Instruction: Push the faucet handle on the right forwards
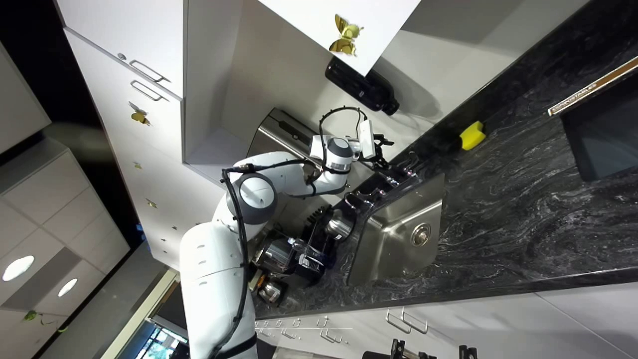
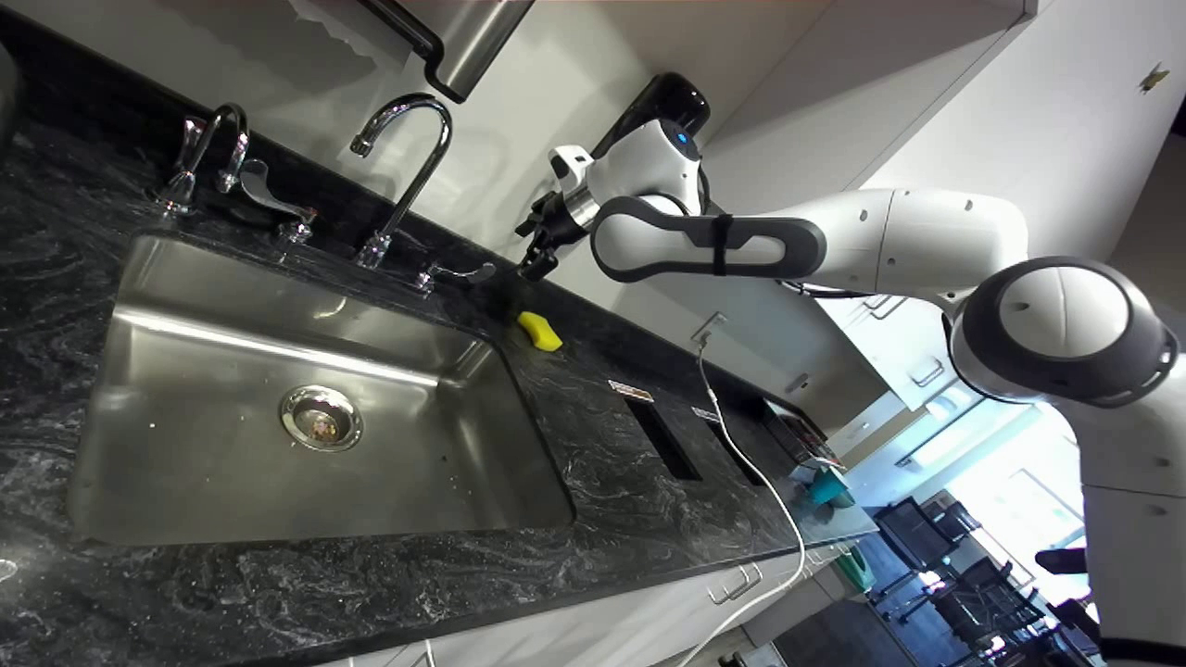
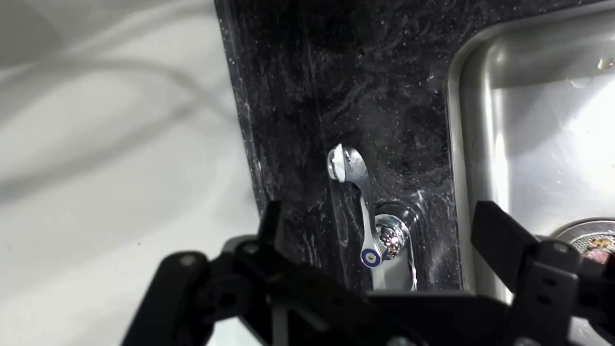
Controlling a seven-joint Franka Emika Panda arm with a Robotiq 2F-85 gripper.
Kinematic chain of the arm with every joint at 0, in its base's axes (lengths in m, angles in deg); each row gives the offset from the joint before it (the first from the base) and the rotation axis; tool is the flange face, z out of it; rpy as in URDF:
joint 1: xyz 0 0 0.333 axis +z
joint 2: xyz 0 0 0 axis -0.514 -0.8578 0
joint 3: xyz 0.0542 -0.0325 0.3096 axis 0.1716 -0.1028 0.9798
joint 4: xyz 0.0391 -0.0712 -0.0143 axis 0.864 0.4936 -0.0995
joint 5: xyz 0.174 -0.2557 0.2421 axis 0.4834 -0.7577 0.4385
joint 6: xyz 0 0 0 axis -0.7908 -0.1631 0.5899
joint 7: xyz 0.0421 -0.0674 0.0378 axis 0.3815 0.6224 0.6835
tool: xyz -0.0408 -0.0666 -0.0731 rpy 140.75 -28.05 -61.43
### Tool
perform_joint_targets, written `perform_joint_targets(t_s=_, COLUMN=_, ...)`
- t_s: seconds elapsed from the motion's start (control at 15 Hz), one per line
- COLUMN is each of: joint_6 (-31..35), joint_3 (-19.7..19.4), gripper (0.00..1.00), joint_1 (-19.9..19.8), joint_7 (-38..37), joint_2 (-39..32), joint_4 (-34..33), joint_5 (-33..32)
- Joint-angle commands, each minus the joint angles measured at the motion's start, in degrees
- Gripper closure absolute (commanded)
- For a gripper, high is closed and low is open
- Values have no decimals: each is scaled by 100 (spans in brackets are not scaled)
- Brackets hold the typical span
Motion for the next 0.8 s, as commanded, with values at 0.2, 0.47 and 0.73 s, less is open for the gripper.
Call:
perform_joint_targets(t_s=0.2, joint_6=-87, joint_3=96, gripper=0, joint_1=-49, joint_7=526, joint_2=-726, joint_4=-922, joint_5=289)
perform_joint_targets(t_s=0.47, joint_6=-200, joint_3=154, gripper=0, joint_1=-40, joint_7=775, joint_2=-1079, joint_4=-1323, joint_5=483)
perform_joint_targets(t_s=0.73, joint_6=-336, joint_3=118, gripper=0, joint_1=20, joint_7=925, joint_2=-1407, joint_4=-1750, joint_5=605)
